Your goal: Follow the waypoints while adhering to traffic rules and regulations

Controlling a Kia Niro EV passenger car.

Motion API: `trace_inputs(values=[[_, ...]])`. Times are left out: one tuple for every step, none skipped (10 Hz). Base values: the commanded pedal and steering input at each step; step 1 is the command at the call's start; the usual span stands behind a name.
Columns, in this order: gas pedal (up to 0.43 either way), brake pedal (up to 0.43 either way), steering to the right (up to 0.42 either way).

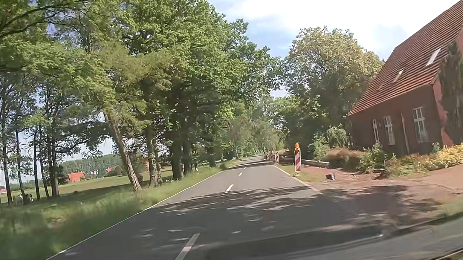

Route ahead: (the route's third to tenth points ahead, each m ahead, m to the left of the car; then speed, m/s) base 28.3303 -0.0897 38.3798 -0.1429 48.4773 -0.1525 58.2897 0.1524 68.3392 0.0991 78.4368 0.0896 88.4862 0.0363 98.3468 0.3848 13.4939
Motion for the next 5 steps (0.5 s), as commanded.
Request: trace_inputs(values=[[0.169, 0.0, -0.001], [0.169, 0.0, -0.001], [0.169, 0.0, -0.001], [0.169, 0.0, -0.001], [0.169, 0.0, -0.001]])
